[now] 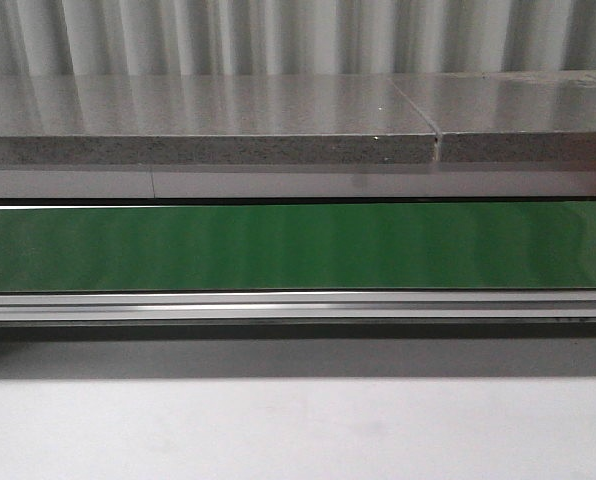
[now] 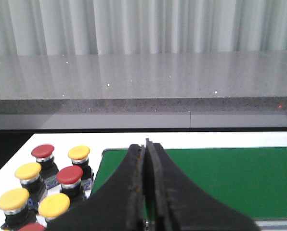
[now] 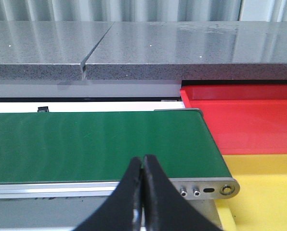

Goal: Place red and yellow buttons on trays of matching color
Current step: 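Move the left gripper down toward the red push button on the table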

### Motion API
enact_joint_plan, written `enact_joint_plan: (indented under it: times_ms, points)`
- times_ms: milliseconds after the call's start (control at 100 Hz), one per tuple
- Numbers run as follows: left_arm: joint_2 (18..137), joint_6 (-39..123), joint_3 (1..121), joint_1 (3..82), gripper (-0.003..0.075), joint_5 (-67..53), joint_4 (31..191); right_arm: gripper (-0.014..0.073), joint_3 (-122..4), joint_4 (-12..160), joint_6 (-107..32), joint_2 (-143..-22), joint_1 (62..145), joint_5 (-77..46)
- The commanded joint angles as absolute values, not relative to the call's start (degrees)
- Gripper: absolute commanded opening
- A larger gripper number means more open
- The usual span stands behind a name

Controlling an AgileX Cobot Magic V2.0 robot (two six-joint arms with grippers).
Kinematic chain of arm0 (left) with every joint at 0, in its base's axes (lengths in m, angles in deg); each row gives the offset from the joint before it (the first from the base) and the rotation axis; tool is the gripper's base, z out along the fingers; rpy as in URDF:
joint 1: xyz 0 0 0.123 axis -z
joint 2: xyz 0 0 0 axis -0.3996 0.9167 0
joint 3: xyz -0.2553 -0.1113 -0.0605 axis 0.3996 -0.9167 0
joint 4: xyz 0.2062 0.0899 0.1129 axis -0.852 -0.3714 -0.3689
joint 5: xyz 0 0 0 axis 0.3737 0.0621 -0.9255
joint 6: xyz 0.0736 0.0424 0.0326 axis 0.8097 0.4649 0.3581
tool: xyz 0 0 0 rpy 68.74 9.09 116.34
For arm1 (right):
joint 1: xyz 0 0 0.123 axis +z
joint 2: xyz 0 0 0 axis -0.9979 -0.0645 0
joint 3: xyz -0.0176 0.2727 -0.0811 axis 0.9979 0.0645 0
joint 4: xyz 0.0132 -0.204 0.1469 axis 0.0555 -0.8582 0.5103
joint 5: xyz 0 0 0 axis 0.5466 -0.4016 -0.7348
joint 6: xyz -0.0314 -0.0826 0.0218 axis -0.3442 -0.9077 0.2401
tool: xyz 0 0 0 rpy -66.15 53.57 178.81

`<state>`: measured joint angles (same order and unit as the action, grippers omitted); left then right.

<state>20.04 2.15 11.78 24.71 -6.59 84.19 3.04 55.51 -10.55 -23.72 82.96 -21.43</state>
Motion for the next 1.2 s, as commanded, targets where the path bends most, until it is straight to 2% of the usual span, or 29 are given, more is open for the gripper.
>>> enact_joint_plan:
  times_ms: [0, 180, 680, 780, 900, 970, 1040, 1190]
  points:
    - [23.1, 1.8, 17.8, 25.1, -0.0020, -6.4, 84.3, -0.0060, 2.0, 55.5, -11.0, -22.8, 83.0, -25.9]
    - [30.8, 1.8, 26.2, 25.1, -0.0020, -17.0, 84.3, -0.0060, 2.0, 55.5, -11.0, -22.8, 83.0, -25.9]
    - [53.5, 1.6, 38.7, 25.0, -0.0003, -18.7, 84.7, -0.0060, 2.0, 55.5, -11.0, -22.8, 83.0, -25.9]
    - [57.8, 1.6, 40.8, 25.0, 0.0111, -19.1, 84.7, -0.0060, 2.0, 55.5, -11.0, -22.8, 83.0, -25.9]
    - [62.3, 1.6, 42.9, 25.0, 0.0376, -17.8, 84.3, -0.0060, 2.0, 55.5, -11.0, -22.8, 83.0, -25.9]
    - [64.8, 1.6, 44.0, 25.0, 0.0498, -17.2, 83.7, -0.0060, 2.0, 55.5, -11.0, -22.8, 83.0, -25.9]
    - [67.3, 1.6, 45.6, 25.0, 0.0550, -17.2, 82.8, -0.0060, 2.0, 55.5, -11.0, -22.8, 83.0, -25.9]
    - [73.6, 0.5, 50.4, 24.9, 0.0545, -19.8, 82.7, -0.0060, 2.0, 55.5, -11.0, -22.8, 83.0, -25.9]
